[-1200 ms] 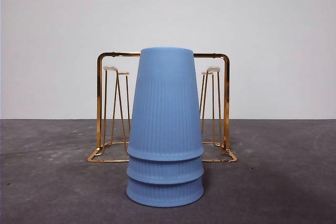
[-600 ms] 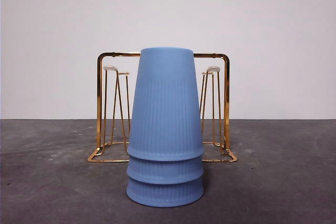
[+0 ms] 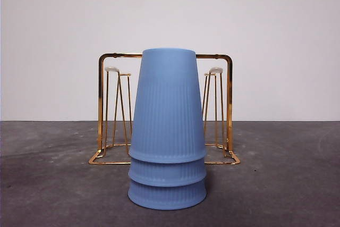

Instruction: Pick the top cup and place it on cupholder, pick up the mid cup and place it on cupholder, last pick the bottom cup and place it on cupholder.

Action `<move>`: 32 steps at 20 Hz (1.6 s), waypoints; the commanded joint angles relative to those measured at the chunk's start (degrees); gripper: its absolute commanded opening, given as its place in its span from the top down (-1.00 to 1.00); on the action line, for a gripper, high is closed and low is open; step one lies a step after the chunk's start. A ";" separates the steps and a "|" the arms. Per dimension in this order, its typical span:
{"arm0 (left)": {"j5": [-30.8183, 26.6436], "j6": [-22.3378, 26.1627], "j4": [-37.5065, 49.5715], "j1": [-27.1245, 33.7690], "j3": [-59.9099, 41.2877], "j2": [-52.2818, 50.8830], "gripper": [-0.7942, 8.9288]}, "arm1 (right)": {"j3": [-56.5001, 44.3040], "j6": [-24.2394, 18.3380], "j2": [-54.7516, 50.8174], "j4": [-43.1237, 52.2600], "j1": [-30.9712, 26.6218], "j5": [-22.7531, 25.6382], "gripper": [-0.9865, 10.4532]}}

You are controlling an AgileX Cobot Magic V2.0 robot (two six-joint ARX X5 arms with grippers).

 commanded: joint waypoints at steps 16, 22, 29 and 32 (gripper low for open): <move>0.39 0.79 -0.87 -0.92 1.09 0.37 0.00 | 3.74 3.34 3.87 4.76 6.05 -0.17 0.14; 0.39 0.42 -0.92 -0.92 1.09 0.35 0.00 | 11.39 3.02 16.24 6.93 14.19 1.05 0.14; 0.39 0.44 -0.87 -0.92 1.09 0.37 0.00 | 12.50 3.02 27.89 12.90 23.43 5.70 0.07; 0.39 0.44 -0.87 -0.92 1.09 0.37 0.00 | 12.50 2.93 31.89 15.54 26.73 8.98 0.07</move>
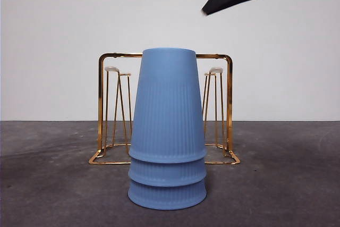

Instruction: Pick the top cup and place it on cupholder, pick up the mid cup and place it on cupholder, last pick the bottom cup and place it on cupholder.

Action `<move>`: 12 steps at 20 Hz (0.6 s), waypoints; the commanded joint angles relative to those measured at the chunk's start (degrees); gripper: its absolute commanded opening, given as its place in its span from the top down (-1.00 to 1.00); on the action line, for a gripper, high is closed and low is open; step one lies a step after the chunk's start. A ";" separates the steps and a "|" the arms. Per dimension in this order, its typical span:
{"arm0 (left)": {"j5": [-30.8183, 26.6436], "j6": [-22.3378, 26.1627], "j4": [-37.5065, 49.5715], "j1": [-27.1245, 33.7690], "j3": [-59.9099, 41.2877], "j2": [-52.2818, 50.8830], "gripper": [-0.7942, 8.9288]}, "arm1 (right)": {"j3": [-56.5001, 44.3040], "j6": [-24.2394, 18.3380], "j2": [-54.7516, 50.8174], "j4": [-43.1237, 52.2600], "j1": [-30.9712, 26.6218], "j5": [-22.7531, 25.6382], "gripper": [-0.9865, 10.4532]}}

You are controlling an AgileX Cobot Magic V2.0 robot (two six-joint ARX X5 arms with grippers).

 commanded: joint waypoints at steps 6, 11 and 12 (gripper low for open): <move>0.28 0.13 0.22 -0.22 1.09 0.26 0.00 | 1.03 -0.22 8.33 4.48 4.22 6.12 0.07; 0.28 0.13 0.22 -0.22 1.09 0.24 0.00 | 1.03 -0.98 11.41 6.12 4.37 7.50 0.07; 0.28 0.13 0.22 -0.22 1.09 0.26 0.00 | 1.03 -1.16 12.04 6.16 4.44 7.54 0.06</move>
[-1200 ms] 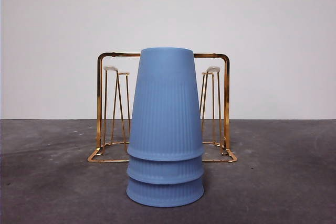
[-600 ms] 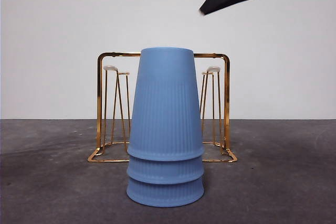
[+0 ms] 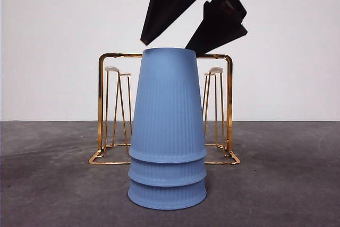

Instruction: Pick the top cup and place it on cupholder, pick up the mid cup and place it on cupholder, last pick the bottom cup and place it on cupholder.

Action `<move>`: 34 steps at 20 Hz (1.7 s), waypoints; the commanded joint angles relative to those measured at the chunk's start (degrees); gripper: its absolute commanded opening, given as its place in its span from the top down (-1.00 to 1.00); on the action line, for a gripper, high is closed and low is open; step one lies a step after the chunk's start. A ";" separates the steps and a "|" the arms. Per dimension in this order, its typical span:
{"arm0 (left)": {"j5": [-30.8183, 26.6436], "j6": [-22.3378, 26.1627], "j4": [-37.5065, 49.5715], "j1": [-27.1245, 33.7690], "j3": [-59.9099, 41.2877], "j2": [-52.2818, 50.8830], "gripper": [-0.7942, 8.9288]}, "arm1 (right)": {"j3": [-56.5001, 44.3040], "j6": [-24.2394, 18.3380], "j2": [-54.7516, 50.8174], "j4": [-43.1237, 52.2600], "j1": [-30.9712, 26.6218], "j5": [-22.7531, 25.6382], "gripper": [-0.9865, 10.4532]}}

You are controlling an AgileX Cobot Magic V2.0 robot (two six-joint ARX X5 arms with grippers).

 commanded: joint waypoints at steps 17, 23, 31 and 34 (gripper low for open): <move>0.26 0.15 0.26 -0.22 1.09 0.26 0.00 | 2.05 -2.10 3.52 0.33 1.16 -0.20 0.44; 0.28 0.15 0.26 -0.22 1.09 0.26 0.00 | 6.40 -2.29 3.50 -2.97 1.66 -0.22 0.44; 0.26 0.15 0.44 -0.22 1.09 0.26 0.00 | 16.96 -2.40 -1.18 -12.17 1.57 0.48 0.44; 0.26 0.15 0.46 -0.22 1.09 0.26 0.00 | 20.24 -3.04 -3.56 -14.73 0.92 6.69 0.44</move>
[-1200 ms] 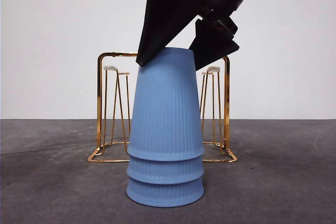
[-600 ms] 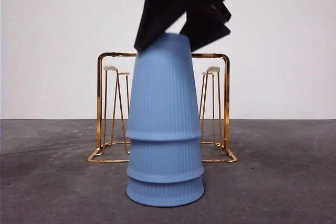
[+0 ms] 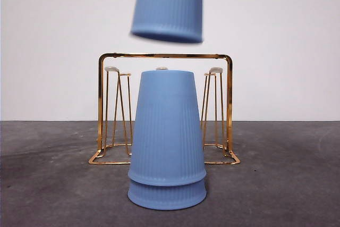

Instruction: Pick the top cup and place it on cupholder, pick up the mid cup and place it on cupholder, last pick the bottom cup and place it on cupholder.

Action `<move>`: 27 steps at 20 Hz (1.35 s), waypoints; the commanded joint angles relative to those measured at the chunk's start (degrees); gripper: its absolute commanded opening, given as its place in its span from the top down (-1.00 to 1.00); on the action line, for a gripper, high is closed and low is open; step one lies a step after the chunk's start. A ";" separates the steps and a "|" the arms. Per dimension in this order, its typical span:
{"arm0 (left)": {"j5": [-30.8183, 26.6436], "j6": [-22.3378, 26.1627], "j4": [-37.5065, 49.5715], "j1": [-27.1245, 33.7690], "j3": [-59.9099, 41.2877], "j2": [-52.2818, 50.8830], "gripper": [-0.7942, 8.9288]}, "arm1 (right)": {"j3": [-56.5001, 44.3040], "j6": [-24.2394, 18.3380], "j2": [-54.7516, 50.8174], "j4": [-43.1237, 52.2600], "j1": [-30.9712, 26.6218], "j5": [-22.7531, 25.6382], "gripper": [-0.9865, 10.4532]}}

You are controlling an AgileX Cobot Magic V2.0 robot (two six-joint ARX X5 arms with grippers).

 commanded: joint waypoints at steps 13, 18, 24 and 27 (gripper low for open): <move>0.26 0.15 0.42 -0.22 1.09 0.26 0.00 | 1.97 -0.37 6.21 2.51 -14.64 0.92 0.44; 0.26 0.15 0.39 -0.22 1.09 0.26 0.00 | 0.98 -0.37 11.78 3.80 -16.50 -1.14 0.44; 0.26 0.15 0.42 -0.22 1.09 0.26 0.00 | -8.20 2.23 12.37 13.59 -16.72 -1.14 0.44; 0.26 0.15 0.42 -0.22 1.09 0.26 0.00 | -11.85 2.91 12.41 17.22 -16.70 -1.01 0.44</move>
